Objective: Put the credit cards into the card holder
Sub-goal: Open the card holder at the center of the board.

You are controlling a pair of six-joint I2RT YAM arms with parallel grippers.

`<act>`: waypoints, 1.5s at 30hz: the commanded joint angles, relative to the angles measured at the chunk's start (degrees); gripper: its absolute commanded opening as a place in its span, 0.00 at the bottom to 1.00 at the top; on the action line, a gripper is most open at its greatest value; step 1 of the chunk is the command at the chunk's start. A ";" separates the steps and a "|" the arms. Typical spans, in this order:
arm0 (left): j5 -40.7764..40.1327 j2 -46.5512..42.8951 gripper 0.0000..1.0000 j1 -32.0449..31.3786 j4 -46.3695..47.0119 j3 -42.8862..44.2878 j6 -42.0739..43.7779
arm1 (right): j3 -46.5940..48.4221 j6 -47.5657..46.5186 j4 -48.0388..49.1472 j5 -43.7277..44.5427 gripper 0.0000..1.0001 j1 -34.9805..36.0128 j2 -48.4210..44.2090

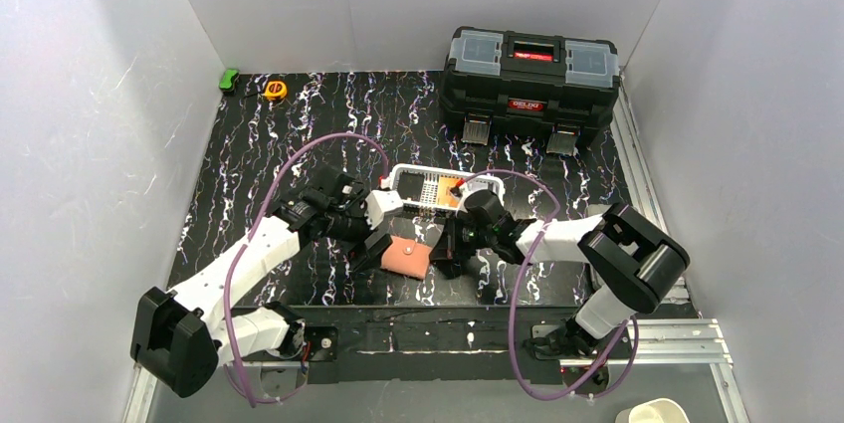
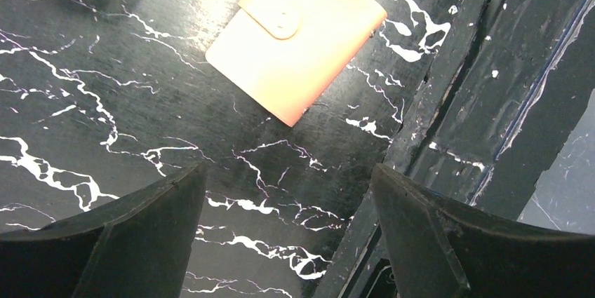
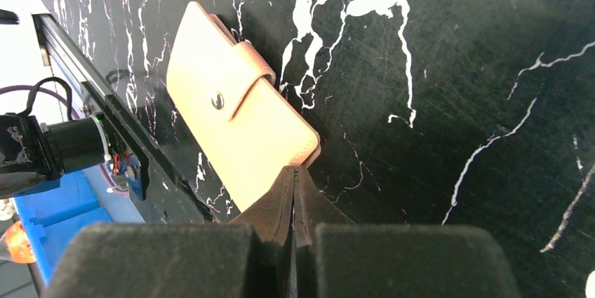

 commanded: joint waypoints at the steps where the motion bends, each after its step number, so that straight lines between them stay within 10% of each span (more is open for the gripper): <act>1: 1.69 -0.25 0.88 0.22 -1.26 -1.19 0.99 | -0.97 0.18 2.97 1.07 0.01 -0.16 -4.46; 13: 7.81 8.83 0.95 2.16 3.22 1.32 -3.56 | -0.41 -12.32 -8.70 7.24 0.02 3.44 -16.49; 16: 9.50 9.93 0.95 2.59 3.25 1.22 -3.10 | 0.76 -12.35 -9.29 7.53 0.40 3.40 -13.93; 23: 11.94 10.65 0.83 1.81 2.66 -1.24 8.87 | 5.77 -13.22 -6.29 5.02 0.55 2.03 -4.89; 34: 4.56 16.11 0.83 0.06 8.89 -3.20 13.52 | 8.26 -14.57 -4.39 1.22 0.55 -0.15 1.34; 45: 14.47 19.32 0.81 1.05 6.37 0.39 9.29 | 2.52 -9.09 4.01 -5.68 0.33 0.36 1.54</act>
